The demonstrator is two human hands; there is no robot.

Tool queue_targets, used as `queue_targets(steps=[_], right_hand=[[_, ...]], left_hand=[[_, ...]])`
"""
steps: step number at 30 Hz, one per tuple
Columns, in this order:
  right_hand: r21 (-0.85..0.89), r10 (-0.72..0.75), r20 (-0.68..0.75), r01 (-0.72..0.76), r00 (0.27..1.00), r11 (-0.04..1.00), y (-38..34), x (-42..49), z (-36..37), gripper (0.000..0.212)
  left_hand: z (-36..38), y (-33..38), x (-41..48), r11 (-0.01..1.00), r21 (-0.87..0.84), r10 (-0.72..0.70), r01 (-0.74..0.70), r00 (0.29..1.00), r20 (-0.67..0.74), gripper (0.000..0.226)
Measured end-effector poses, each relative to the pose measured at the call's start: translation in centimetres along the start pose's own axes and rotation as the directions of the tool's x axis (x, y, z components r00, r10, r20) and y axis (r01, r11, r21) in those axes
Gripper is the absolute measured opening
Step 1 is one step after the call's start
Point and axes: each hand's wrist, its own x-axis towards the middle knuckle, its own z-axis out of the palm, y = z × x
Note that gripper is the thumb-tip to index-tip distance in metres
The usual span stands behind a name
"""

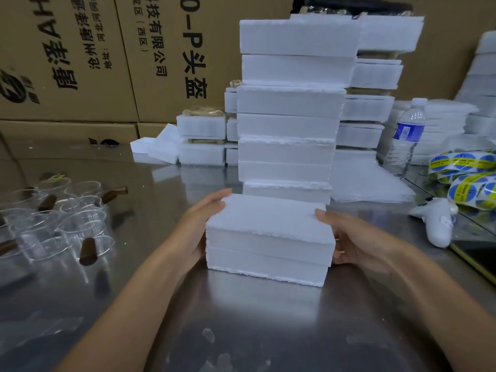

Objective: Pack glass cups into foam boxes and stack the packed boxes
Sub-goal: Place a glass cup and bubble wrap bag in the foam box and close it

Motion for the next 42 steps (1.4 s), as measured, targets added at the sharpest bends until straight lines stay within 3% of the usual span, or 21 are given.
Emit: queue_targets(steps=[3,6,8,10,12,14,15,20,26,36,38,42], right_hand=[[-0.023,0.009,-0.019,-0.01,1.0,1.0,0.3,0.2,-0.1,0.078],[-0.038,0.013,-0.065,-0.015,0.998,0.999,0.5,0.6,0.2,0.098],[-0.042,0.012,-0.084,-0.015,0.996,0.999,0.4,0.8,0.6,0.103],[-0.045,0.003,-0.098,-0.007,0.995,0.999,0.3,0.9,1.0,0.104],[-0.052,-0.015,-0.093,0.011,0.996,0.999,0.4,0.9,1.6,0.103],[-0.068,-0.052,-0.074,0.047,0.996,0.997,0.5,0.9,2.3,0.1],[-0.074,-0.076,-0.058,0.072,0.995,0.995,0.6,0.8,2.6,0.098],[-0.028,-0.132,0.017,0.133,0.991,0.991,0.5,0.5,3.6,0.081],[-0.134,-0.137,0.063,0.145,0.989,0.98,0.3,-0.2,4.2,0.07],[-0.179,-0.154,0.041,0.159,0.987,0.971,0.4,-0.2,4.5,0.04],[-0.18,-0.152,0.04,0.157,0.988,0.971,0.4,-0.2,4.5,0.027],[-0.189,-0.147,0.037,0.152,0.988,0.97,0.4,-0.2,4.6,0.023]], left_hand=[[-0.1,0.6,-0.4,1.0,0.007,0.005,-0.006,1.0,0.016,0.026],[-0.4,1.5,-1.0,0.945,0.262,0.226,-0.195,0.969,-0.095,0.021],[-0.4,2.2,-2.1,0.795,0.488,0.447,-0.36,0.892,-0.069,0.02],[0.0,2.8,-3.6,0.573,0.654,0.549,-0.494,0.824,0.141,0.025],[0.7,2.5,-4.8,0.288,0.79,0.448,-0.541,0.806,0.388,0.041],[1.2,1.6,-5.3,0.007,0.851,0.364,-0.526,0.794,0.487,0.064],[1.1,1.2,-5.3,-0.074,0.867,0.386,-0.493,0.787,0.481,0.072],[0.0,0.8,-5.7,-0.255,0.903,0.426,-0.345,0.799,0.425,0.085],[-2.0,0.6,-3.9,-0.268,0.932,0.516,-0.246,0.78,0.354,0.082],[-4.6,0.7,-1.4,-0.196,0.976,0.536,-0.092,0.823,0.186,0.07],[-4.7,0.8,-0.6,-0.217,0.975,0.536,-0.041,0.83,0.154,0.07],[-4.9,0.6,1.1,-0.31,0.948,0.515,0.077,0.852,0.099,0.069]])
